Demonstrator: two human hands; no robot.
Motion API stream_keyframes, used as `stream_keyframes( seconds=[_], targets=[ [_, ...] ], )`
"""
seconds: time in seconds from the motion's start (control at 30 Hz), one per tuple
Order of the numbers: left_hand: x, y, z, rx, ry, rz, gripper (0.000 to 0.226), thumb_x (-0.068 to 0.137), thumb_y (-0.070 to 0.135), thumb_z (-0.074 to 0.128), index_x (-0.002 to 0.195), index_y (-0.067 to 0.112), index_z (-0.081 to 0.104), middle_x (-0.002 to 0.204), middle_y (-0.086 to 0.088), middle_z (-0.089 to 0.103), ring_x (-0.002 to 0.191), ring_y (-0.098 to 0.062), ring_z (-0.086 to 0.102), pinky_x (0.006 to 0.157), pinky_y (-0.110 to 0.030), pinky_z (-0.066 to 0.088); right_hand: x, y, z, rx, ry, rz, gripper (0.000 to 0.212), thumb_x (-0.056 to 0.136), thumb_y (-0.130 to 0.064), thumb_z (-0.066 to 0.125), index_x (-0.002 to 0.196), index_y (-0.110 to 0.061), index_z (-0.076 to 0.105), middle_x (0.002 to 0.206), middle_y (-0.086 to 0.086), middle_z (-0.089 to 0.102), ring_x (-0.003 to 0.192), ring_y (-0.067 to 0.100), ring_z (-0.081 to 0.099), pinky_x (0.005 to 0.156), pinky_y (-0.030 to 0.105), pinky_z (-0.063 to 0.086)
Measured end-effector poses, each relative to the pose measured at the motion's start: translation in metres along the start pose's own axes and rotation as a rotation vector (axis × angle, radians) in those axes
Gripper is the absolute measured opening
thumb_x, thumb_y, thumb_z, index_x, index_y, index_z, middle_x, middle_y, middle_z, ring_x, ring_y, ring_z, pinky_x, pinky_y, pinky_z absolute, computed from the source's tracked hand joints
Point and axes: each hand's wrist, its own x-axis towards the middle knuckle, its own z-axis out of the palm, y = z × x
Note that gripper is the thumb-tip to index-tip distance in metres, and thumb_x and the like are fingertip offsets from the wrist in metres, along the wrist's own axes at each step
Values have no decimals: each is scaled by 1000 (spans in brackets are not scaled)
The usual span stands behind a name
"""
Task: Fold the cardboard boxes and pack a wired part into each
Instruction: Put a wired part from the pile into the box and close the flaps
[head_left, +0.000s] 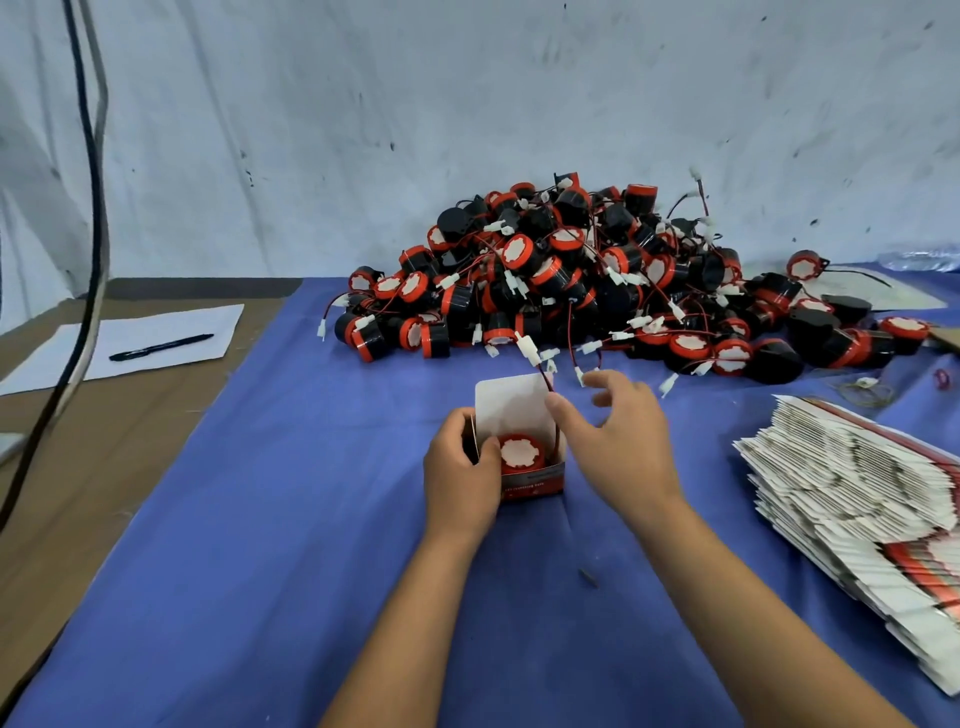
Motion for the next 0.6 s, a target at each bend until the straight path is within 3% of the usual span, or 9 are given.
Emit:
stream_keyframes(
  seconds=[0.07, 0.2, 0.33, 0.47, 0.6],
  targets=[
    [0, -1, 0, 2, 8, 10, 21, 94, 0, 61, 100, 19, 66, 92, 4, 72, 87, -18, 69, 78, -41, 59, 9, 3, -1, -34, -82, -110, 31, 91, -41, 75, 116, -24, 69, 114, -5, 56, 95, 9, 54, 85, 24, 44],
    [0, -2, 1, -9, 25, 35, 21, 93, 0, 62, 93, 21, 64, 83, 8, 70, 75, -9, 65, 65, -27, 54, 13, -3, -1, -144, -13, -301, 8, 90, -22, 76, 91, -20, 69, 93, -7, 56, 80, 8, 50, 72, 26, 44],
    [-1, -4, 5, 57, 18, 61, 16, 90, 2, 63, 84, 16, 59, 72, 4, 62, 61, -7, 50, 54, -18, 40, 5, -8, -2, -305, 99, -350, 14, 91, -11, 67, 78, -9, 61, 81, 3, 54, 68, 24, 51, 60, 43, 47],
    [-2, -1, 6, 95, 22, 74, 23, 88, 0, 64, 80, 22, 59, 69, 7, 62, 61, -5, 54, 52, -15, 39, -15, -21, 1, -407, -7, -480, 16, 80, 6, 68, 75, -6, 59, 75, 7, 52, 57, 30, 45, 48, 39, 38],
    [-2, 3, 8, 86, -5, 39, 23, 89, 3, 65, 80, 24, 61, 62, 16, 64, 56, -1, 57, 50, -15, 39, -26, -34, 7, -498, -120, -521, 47, 60, 15, 68, 74, -17, 37, 69, 6, 43, 50, 24, 25, 44, 26, 11]
  ],
)
